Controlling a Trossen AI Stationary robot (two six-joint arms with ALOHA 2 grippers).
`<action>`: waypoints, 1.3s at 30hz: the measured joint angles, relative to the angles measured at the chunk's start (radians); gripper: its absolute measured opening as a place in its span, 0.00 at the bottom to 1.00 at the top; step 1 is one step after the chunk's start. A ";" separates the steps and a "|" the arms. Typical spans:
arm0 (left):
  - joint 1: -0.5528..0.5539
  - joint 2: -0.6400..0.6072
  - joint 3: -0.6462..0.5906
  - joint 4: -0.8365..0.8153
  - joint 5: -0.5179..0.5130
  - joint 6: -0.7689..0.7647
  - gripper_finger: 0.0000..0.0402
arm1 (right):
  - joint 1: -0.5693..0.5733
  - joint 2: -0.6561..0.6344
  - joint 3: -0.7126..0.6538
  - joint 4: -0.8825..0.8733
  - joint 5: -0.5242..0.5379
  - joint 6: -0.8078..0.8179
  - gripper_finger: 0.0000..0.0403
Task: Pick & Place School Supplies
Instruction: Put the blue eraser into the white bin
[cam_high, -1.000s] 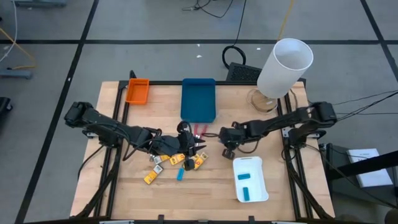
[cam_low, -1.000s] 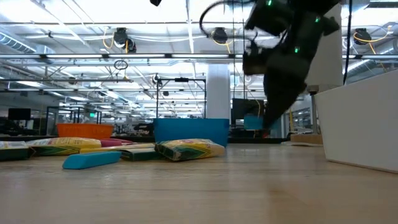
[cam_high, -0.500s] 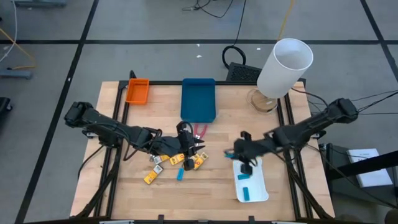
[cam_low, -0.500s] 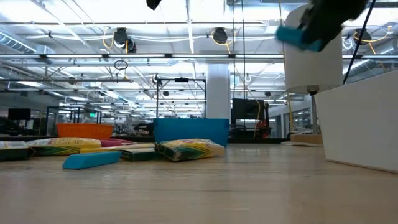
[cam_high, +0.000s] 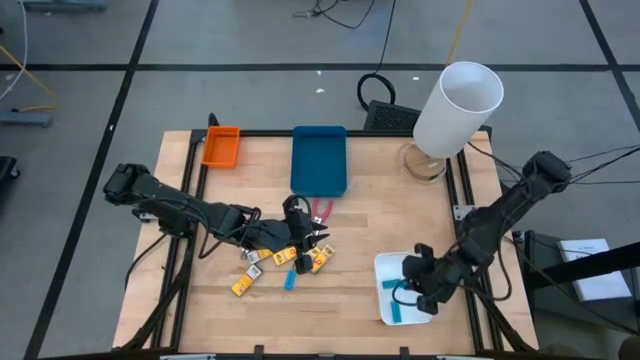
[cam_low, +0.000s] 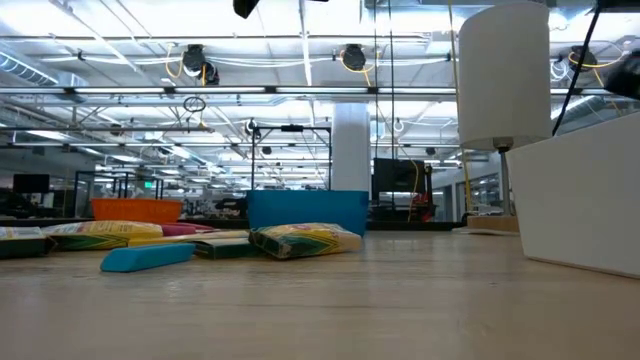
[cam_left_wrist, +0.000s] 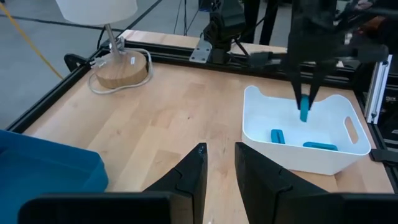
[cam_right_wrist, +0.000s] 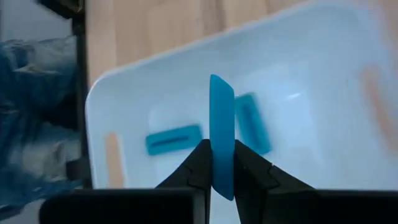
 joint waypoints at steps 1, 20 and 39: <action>0.000 0.000 0.000 0.002 0.000 0.000 0.22 | 0.008 0.000 -0.020 0.025 -0.005 0.017 0.07; 0.000 0.005 0.000 -0.018 0.042 -0.022 0.22 | 0.026 0.000 -0.188 0.243 -0.056 0.026 0.12; -0.110 0.068 -0.002 -0.172 0.210 -0.220 0.22 | -0.012 -0.190 -0.188 0.585 0.185 -0.653 0.08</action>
